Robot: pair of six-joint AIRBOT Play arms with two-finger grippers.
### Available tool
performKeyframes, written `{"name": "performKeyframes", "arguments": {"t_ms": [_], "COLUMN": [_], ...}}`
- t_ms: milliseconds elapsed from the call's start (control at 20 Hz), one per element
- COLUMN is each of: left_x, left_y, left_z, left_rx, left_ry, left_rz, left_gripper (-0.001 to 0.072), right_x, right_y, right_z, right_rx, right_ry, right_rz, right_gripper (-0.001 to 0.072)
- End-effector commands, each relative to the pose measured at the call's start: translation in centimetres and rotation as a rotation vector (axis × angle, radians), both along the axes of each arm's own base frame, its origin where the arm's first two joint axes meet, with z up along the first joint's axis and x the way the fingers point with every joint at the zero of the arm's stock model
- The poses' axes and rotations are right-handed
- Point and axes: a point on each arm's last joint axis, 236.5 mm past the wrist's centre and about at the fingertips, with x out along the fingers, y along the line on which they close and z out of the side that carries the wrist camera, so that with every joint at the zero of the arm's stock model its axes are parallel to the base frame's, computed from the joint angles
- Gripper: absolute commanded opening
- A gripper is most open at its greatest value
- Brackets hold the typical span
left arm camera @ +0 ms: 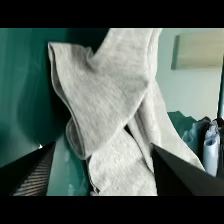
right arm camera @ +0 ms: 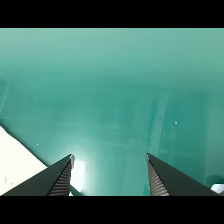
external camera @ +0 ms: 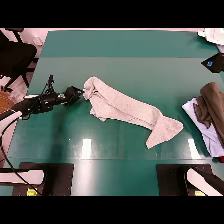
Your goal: Fold the shirts.
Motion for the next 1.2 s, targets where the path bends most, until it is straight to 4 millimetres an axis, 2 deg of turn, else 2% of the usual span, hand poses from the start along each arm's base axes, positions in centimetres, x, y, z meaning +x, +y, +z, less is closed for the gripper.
{"name": "performKeyframes", "arguments": {"t_ms": [0,200,400,750,800,850,950,1000,1050,1100,1150], "left_x": [1.4,2.0,2.2,1.7,1.8,2.0,2.3,2.4,2.6,2.7,2.8], "left_y": [0.1,-0.8,-0.7,-3.7,-3.7,-3.7,-3.6,-3.6,-3.6,-3.7,-3.9], "left_z": [-0.1,0.0,-0.5,-1.4,-1.2,-1.0,-0.7,-0.5,-0.3,0.0,0.4], "left_rx": [-0.007,-0.048,-0.05,-0.022,-0.023,-0.023,-0.012,-0.007,-0.007,-0.007,-0.01], "left_ry": [-0.026,-0.026,-0.016,-0.008,-0.013,-0.019,-0.039,-0.054,-0.058,-0.065,-0.078], "left_rz": [0.008,-0.034,-0.025,-0.077,-0.076,-0.076,-0.085,-0.09,-0.089,-0.091,-0.103], "left_gripper": [0.0713,0.0713,0.0713,0.0712,0.0651,0.0488,0.0328,0.02,0.0121,0.0113,0.003], "right_x": [0.0,0.0,0.0,0.0,0.0,0.0,0.0,0.0,0.0,0.0,0.0], "right_y": [0.2,0.2,0.5,2.3,2.3,2.2,1.7,1.7,1.6,1.6,1.6], "right_z": [0.0,0.0,0.0,-0.1,-0.1,-0.1,-0.1,-0.1,-0.1,-0.1,-0.1], "right_rx": [0.008,0.008,0.007,-0.001,-0.001,-0.001,0.0,0.0,-0.001,-0.001,-0.001], "right_ry": [0.002,0.003,0.002,0.003,0.003,0.003,0.003,0.004,0.003,0.004,0.004], "right_rz": [0.006,0.006,0.013,0.059,0.059,0.056,0.045,0.043,0.042,0.043,0.043], "right_gripper": [0.0527,0.0527,0.0527,0.0526,0.0526,0.0526,0.0526,0.0526,0.0526,0.0526,0.0526]}}
